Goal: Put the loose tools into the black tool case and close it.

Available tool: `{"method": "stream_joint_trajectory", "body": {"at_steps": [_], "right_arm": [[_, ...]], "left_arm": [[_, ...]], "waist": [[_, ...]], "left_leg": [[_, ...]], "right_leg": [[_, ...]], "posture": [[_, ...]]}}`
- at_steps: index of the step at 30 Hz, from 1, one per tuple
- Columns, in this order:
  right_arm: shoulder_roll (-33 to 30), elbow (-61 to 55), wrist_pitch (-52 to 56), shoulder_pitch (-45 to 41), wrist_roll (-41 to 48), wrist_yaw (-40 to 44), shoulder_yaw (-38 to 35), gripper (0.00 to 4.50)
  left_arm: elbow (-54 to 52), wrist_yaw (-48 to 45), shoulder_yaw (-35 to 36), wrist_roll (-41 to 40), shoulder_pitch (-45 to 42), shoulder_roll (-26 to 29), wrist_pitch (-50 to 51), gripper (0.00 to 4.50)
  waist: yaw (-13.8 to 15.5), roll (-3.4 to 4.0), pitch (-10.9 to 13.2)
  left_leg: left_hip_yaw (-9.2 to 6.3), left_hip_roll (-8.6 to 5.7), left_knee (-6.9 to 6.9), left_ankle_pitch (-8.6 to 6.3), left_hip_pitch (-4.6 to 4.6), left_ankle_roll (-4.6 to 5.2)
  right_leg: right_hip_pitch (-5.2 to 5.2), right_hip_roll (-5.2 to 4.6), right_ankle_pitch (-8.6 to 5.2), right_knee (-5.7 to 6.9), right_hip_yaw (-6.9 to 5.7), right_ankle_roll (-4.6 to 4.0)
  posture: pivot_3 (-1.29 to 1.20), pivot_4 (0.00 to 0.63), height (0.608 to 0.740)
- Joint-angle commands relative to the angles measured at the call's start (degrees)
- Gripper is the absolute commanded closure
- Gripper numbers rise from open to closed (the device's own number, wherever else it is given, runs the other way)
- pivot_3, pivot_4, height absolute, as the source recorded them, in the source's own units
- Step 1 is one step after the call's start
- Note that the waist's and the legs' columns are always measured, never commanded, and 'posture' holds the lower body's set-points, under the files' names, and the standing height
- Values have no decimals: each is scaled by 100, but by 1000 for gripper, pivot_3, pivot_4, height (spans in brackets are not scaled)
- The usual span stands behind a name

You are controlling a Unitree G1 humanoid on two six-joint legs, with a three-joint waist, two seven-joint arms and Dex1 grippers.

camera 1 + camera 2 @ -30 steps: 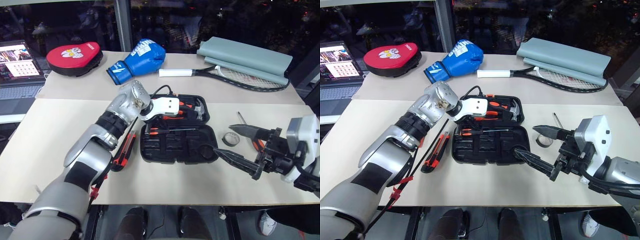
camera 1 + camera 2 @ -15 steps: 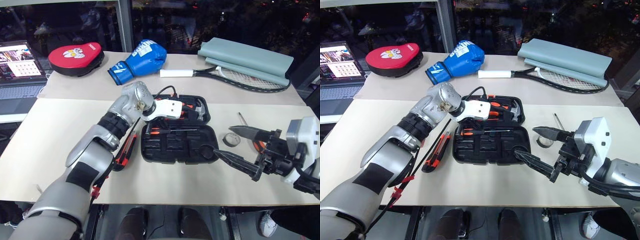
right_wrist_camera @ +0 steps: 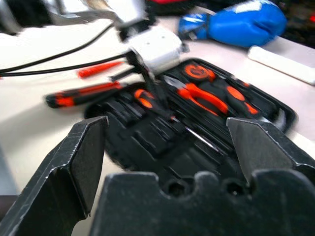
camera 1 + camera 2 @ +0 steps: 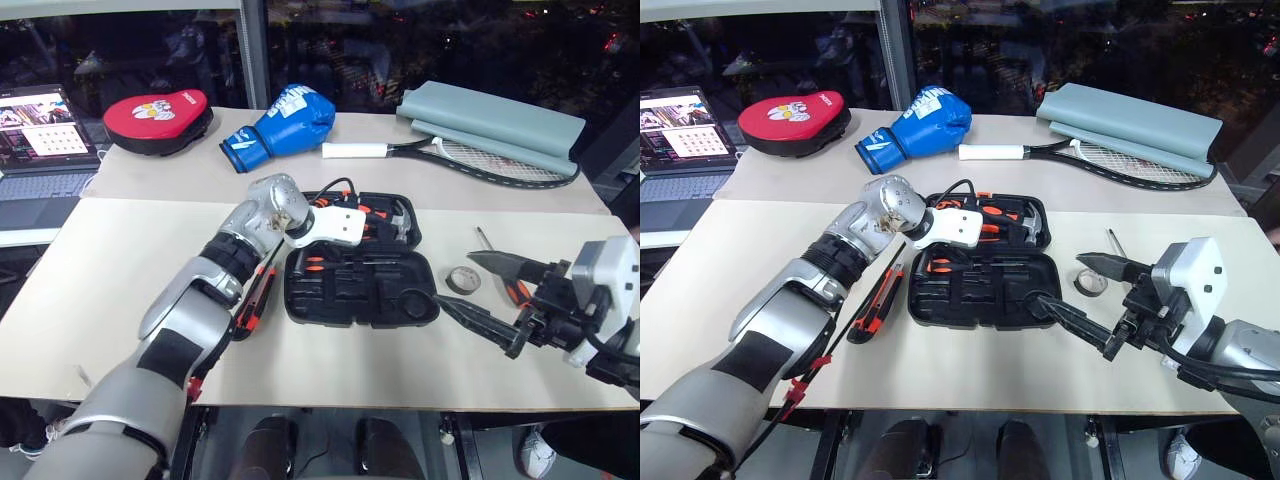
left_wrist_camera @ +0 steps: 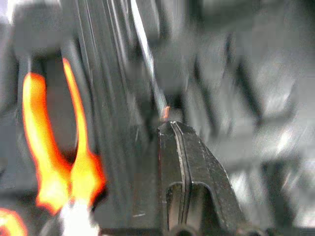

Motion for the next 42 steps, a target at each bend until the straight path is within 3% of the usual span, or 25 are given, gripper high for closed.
{"method": "stream_joint_trajectory", "body": {"at_steps": [1,9,16,26,29,37,38,42], "right_arm": [[-179,332,-53,189,-41,312,-459,0],[-1233,1682,-159,-1648,-755,261,1579,0],[-1417,3105,-177,-3577,-1759,43,3494,0],[-1111,4229,-303,-4595,-2629,-230,4388,0],[-1009,4285,-389,-4622,-2718,-247,4365,627],[-858,4336,-507,-4600,-2966,-342,4314,3342],[-850,4315,-521,-4579,-2985,-361,4272,3535],[-900,3777,-419,-4424,-2711,-310,3746,3536]], "left_arm": [[-770,-31,-194,-472,317,393,16,40],[-1549,-31,-228,-590,606,605,180,40],[-1961,48,-231,-484,744,825,212,40],[-2159,264,-148,-486,841,979,276,40],[-2184,312,-139,-481,843,971,251,0],[-2114,363,-171,-450,779,935,175,0],[-2100,362,-178,-444,776,930,165,0],[-2053,359,-219,-352,845,963,46,0]], "waist": [[-2,1,0],[-112,3,2],[-113,16,4],[-63,18,3],[-58,19,3],[-111,20,3],[-117,20,3],[-113,20,3]], "left_leg": [[1,3,-2,0,16,-1],[10,27,-2,11,66,-14],[9,23,-12,12,56,-15],[10,5,-10,11,-4,-14],[9,5,-11,11,-3,-14],[10,6,-11,11,0,-14],[11,6,-11,11,1,-14],[11,5,-11,11,1,-14]], "right_leg": [[13,2,-2,-1,1,-3],[67,15,-35,-11,2,-11],[49,25,-8,-4,3,-27],[-21,15,-9,15,7,-21],[-22,16,-9,15,5,-21],[-20,17,-9,17,7,-21],[-20,17,-9,18,8,-21],[-21,16,-9,19,9,-22]], "posture": [[0,150,736],[0,150,736],[0,150,736],[0,150,736],[0,150,736],[0,150,736],[0,150,736],[0,150,736]]}}
